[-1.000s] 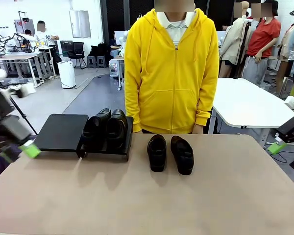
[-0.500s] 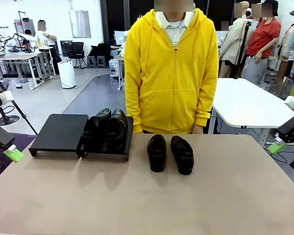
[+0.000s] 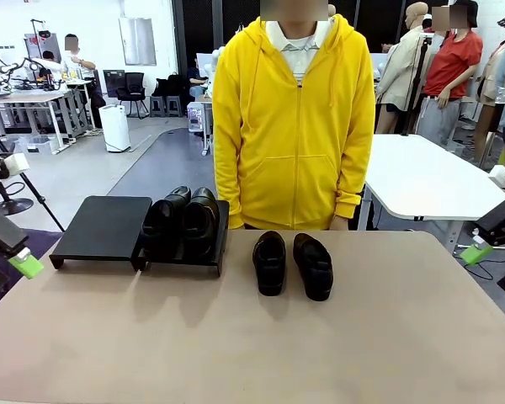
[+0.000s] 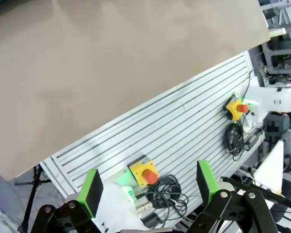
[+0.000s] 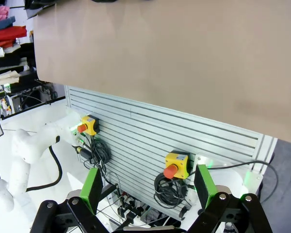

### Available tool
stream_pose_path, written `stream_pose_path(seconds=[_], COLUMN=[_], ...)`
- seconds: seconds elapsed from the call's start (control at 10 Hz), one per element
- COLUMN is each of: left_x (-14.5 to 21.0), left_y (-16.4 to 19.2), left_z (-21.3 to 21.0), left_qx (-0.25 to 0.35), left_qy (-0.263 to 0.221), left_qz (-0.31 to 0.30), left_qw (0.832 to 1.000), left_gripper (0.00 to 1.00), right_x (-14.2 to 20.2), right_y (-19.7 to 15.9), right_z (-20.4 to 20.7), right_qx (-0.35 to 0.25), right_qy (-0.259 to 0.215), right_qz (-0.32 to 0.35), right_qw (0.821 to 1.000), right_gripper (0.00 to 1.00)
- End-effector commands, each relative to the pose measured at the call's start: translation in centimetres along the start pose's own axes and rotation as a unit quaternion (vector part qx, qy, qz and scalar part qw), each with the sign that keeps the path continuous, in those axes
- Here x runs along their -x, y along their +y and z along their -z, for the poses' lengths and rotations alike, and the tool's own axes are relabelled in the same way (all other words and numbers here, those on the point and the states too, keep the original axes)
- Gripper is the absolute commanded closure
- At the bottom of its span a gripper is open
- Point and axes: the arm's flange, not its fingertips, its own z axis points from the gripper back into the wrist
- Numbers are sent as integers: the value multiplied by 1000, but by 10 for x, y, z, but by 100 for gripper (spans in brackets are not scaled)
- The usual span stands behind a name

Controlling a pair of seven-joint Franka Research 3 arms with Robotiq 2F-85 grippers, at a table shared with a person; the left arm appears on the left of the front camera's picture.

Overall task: Organize the shoes by placing them on the stand.
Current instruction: Pick up one Shoe and place it in the middle of the table.

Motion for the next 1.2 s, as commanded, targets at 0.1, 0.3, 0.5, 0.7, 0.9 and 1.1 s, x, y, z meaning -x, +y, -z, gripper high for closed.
stream_pose_path(seconds=[0.1,0.3,0.5,0.7,0.9,1.1], left_x=[0,0,0,0,0,0], left_y=[0,0,0,0,0,0], left_z=[-3,-3,-3,-3,-3,-3], left_qx=[9,9,9,9,9,9], left_qy=[1,1,1,1,1,1], left_qz=[2,2,2,2,2,2], left_qw=[1000,1000,1000,1000,1000,1000], left_gripper=[0,0,0,0,0,0], right_x=[0,0,-16,-87,-141,-176], right_y=[1,1,25,99,170,213], right_z=[-5,-5,2,38,106,208], right_qx=[1,1,32,121,167,225], right_qy=[1,1,-38,-78,-106,-149], right_qz=[0,0,29,23,17,39], right_qw=[1000,1000,998,989,980,962], right_gripper=[0,0,0,0,0,0])
